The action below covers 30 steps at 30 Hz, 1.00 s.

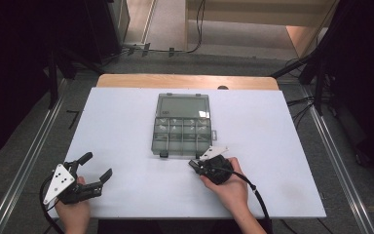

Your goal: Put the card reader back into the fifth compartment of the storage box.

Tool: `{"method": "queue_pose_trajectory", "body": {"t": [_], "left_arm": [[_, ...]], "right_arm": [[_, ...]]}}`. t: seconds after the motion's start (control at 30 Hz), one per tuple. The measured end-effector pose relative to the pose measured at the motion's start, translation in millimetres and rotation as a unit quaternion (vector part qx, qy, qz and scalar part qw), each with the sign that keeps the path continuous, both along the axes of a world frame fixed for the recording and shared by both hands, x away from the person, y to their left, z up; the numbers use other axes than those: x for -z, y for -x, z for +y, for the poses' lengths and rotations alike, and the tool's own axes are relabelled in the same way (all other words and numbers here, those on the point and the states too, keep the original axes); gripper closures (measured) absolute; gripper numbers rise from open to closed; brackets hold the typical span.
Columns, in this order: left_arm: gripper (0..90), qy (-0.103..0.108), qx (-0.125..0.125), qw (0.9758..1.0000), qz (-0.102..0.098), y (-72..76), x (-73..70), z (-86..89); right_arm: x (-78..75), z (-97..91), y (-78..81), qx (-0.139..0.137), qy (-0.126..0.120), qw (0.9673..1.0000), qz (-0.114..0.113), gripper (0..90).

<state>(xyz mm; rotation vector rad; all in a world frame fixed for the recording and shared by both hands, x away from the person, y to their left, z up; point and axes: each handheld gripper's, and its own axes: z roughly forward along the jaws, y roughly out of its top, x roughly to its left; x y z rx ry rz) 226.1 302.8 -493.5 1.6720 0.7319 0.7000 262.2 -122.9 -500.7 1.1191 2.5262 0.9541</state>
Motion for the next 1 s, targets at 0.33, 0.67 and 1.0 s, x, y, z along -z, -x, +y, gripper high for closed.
{"method": "queue_pose_trajectory", "body": {"t": [0.33,0.67,1.0], "left_arm": [[13.9,-0.002,0.0,1.0,0.0,0.0,0.0,-0.4],[13.9,-0.004,0.0,1.0,0.0,-0.1,0.0,-0.6],[13.9,-0.004,0.0,1.0,0.001,-0.1,0.0,-1.1]], "right_arm": [[-11.1,-6.0,1.1,-0.003,-0.025,0.9996,-0.016,71.4],[-21.4,-7.2,-0.5,-0.011,-0.034,0.9991,-0.021,71.4],[-31.9,-6.3,-3.6,-0.012,-0.036,0.9988,-0.029,71.4]]}}
